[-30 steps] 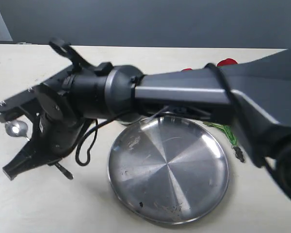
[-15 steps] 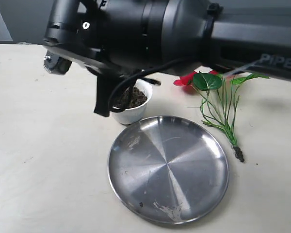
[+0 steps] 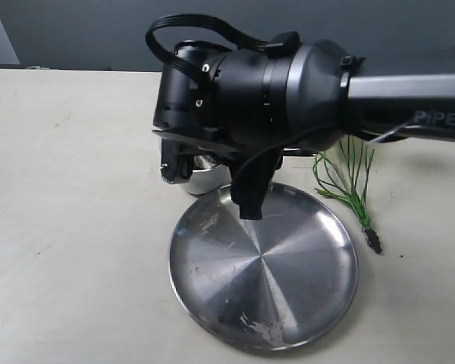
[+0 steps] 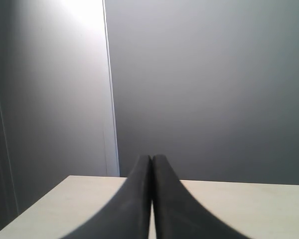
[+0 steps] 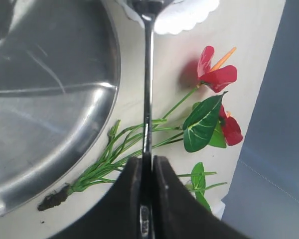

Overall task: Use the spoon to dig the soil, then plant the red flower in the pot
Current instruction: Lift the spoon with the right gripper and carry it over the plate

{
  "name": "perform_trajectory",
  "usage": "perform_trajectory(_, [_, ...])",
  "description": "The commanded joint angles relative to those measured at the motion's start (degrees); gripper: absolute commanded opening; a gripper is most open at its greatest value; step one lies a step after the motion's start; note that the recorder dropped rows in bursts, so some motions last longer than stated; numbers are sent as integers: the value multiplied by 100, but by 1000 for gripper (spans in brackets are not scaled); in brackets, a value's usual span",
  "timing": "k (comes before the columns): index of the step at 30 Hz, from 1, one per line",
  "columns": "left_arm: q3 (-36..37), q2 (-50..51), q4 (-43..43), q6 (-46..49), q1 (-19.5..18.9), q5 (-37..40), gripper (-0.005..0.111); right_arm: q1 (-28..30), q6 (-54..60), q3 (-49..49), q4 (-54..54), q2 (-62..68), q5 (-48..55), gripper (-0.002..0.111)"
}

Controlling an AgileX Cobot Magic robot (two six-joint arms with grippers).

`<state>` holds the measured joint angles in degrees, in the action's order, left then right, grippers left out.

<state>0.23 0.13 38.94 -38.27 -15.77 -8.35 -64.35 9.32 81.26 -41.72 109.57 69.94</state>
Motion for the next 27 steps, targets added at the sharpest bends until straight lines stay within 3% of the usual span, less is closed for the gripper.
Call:
perform_trajectory(1, [-23, -13, -12, -14, 54, -23, 0, 36, 125, -125, -85, 27, -269, -1])
perform_trajectory(15, [-23, -13, -12, -14, 54, -23, 0, 36, -895, -125, -1295, 417, 2, -1])
perform_trajectory(22, [-23, -13, -12, -14, 54, -23, 0, 98, -932, -125, -486, 359, -660, -1])
perform_trajectory(27, [-23, -13, -12, -14, 54, -23, 0, 220, -1264, -125, -806, 564, -222, -1])
